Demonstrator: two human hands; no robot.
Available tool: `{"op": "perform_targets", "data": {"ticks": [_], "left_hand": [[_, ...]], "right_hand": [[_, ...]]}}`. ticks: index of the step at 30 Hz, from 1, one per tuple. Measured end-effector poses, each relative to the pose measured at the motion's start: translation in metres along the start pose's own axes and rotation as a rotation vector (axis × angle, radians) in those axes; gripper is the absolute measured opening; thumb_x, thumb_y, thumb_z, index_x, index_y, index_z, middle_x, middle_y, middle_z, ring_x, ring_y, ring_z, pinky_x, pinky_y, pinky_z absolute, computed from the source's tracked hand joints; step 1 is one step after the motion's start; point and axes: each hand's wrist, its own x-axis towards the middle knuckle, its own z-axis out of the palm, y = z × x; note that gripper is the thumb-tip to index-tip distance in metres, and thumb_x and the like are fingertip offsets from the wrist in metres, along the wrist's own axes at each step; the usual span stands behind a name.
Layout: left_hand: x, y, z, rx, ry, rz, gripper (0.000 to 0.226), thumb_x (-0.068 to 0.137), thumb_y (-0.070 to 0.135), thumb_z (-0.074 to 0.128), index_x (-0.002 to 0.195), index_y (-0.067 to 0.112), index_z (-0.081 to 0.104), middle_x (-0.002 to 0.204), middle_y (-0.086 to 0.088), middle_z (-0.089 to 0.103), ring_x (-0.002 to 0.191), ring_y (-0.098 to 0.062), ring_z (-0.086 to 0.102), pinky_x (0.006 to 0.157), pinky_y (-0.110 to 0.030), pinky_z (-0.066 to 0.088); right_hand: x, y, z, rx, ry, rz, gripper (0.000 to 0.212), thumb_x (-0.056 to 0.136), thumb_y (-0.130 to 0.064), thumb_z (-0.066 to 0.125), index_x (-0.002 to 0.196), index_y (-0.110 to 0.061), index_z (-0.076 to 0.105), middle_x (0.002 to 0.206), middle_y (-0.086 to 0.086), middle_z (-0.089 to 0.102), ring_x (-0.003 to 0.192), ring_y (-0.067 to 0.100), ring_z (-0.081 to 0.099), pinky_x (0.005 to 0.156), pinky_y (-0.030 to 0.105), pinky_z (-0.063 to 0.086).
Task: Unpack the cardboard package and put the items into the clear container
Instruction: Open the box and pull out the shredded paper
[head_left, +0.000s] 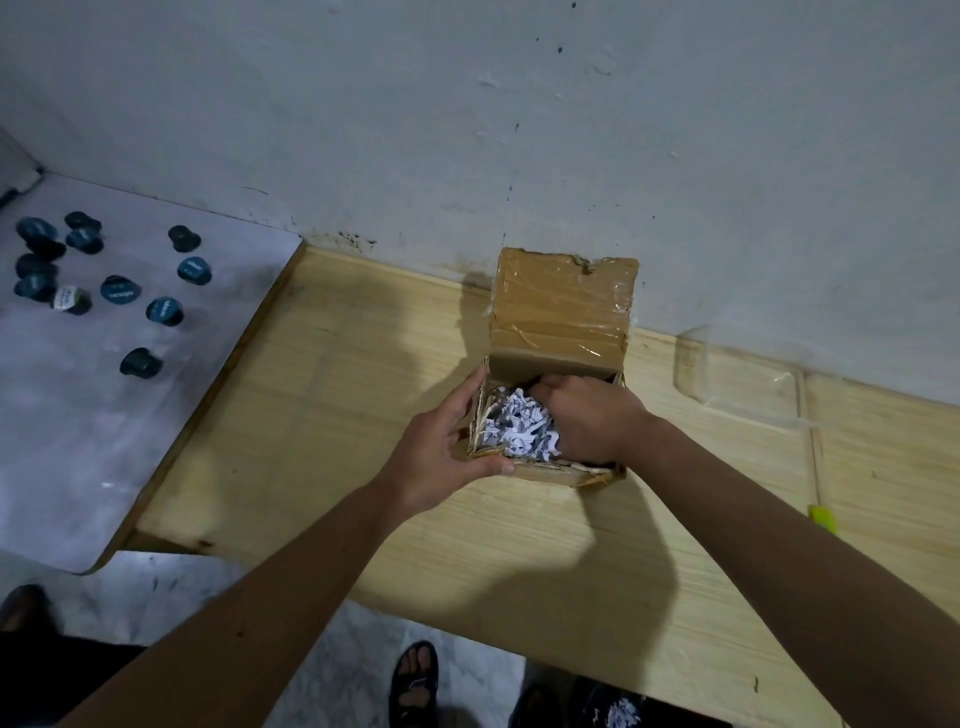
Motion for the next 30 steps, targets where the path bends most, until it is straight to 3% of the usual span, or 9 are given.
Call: {"op": "perform_targets", "data": {"ticks": [6, 10, 13, 16, 18, 21, 23, 26, 30], "left_hand": [[-0.001, 0.001, -0.001, 0.016, -0.002, 0.014, 0.117, 0.071, 0.026, 0.096, 0.162, 0.043, 0.024, 0.165, 0.011, 0.038, 0.152, -0.009, 0.036, 0.123, -0.041, 0.039], [0.001, -0.001, -0.001, 0.0, -0.011, 0.021, 0.117, 0.072, 0.023, 0.096, 0.162, 0.042, 0.024, 0.163, 0.013, 0.04, 0.151, -0.011, 0.04, 0.121, -0.035, 0.04], [0.004, -0.002, -0.001, -0.011, -0.009, 0.029, 0.118, 0.071, 0.021, 0.097, 0.162, 0.041, 0.026, 0.156, 0.021, 0.043, 0.148, -0.009, 0.043, 0.116, -0.021, 0.042], [0.006, -0.001, -0.001, -0.009, 0.017, 0.041, 0.119, 0.068, 0.017, 0.098, 0.163, 0.035, 0.029, 0.154, 0.017, 0.049, 0.143, -0.005, 0.049, 0.104, -0.009, 0.045], [0.006, 0.001, 0.0, -0.016, 0.045, 0.047, 0.119, 0.066, 0.013, 0.099, 0.162, 0.031, 0.032, 0.152, 0.014, 0.053, 0.136, 0.002, 0.053, 0.1, -0.007, 0.046], [0.007, 0.003, 0.0, -0.006, 0.06, 0.063, 0.117, 0.065, 0.008, 0.099, 0.161, 0.029, 0.034, 0.142, 0.027, 0.053, 0.122, 0.022, 0.052, 0.096, -0.004, 0.046], [0.009, 0.003, -0.002, 0.017, 0.064, 0.077, 0.117, 0.064, 0.007, 0.099, 0.16, 0.03, 0.035, 0.14, 0.029, 0.055, 0.125, 0.018, 0.054, 0.099, -0.01, 0.05], [0.013, 0.001, -0.008, 0.12, 0.075, 0.14, 0.117, 0.063, 0.015, 0.1, 0.16, 0.029, 0.037, 0.144, 0.015, 0.062, 0.128, 0.003, 0.062, 0.103, -0.025, 0.056], [0.02, 0.0, -0.016, 0.213, 0.087, 0.185, 0.115, 0.062, 0.017, 0.101, 0.159, 0.031, 0.039, 0.138, 0.014, 0.068, 0.121, 0.004, 0.065, 0.107, -0.036, 0.056]], "right_hand": [[0.0, 0.008, 0.007, 0.079, 0.062, -0.025, 0.068, 0.082, -0.016, 0.064, 0.148, -0.018, 0.049, 0.139, 0.001, 0.059, 0.115, 0.028, 0.065, 0.084, 0.043, 0.058], [0.0, 0.018, 0.015, 0.112, 0.07, -0.054, 0.079, 0.079, -0.026, 0.079, 0.151, -0.018, 0.047, 0.139, 0.002, 0.057, 0.118, 0.027, 0.063, 0.093, 0.041, 0.055], [-0.006, 0.02, 0.009, 0.164, 0.115, -0.053, 0.082, 0.077, -0.032, 0.083, 0.15, -0.016, 0.049, 0.139, 0.003, 0.058, 0.118, 0.026, 0.062, 0.091, 0.036, 0.053], [-0.013, 0.024, 0.002, 0.21, 0.175, -0.078, 0.076, 0.074, -0.019, 0.079, 0.146, -0.015, 0.054, 0.136, 0.003, 0.061, 0.113, 0.026, 0.064, 0.09, 0.037, 0.055], [-0.016, 0.03, -0.003, 0.197, 0.207, -0.08, 0.073, 0.073, -0.016, 0.081, 0.142, -0.014, 0.057, 0.133, 0.002, 0.062, 0.112, 0.026, 0.065, 0.089, 0.035, 0.055], [-0.025, 0.04, -0.014, 0.215, 0.269, -0.078, 0.069, 0.071, -0.024, 0.085, 0.135, -0.012, 0.061, 0.128, 0.003, 0.065, 0.111, 0.026, 0.065, 0.09, 0.037, 0.056], [-0.035, 0.044, -0.022, 0.235, 0.315, -0.087, 0.072, 0.072, -0.029, 0.087, 0.136, -0.011, 0.062, 0.125, 0.004, 0.067, 0.11, 0.027, 0.065, 0.09, 0.035, 0.054], [-0.054, 0.051, -0.031, 0.249, 0.37, -0.093, 0.074, 0.069, -0.046, 0.089, 0.13, -0.012, 0.064, 0.113, 0.006, 0.069, 0.099, 0.025, 0.066, 0.08, 0.026, 0.044], [-0.087, 0.066, -0.024, 0.312, 0.408, -0.059, 0.058, 0.068, -0.054, 0.086, 0.112, -0.021, 0.065, 0.09, -0.005, 0.059, 0.075, 0.016, 0.054, 0.066, 0.026, 0.036]]}}
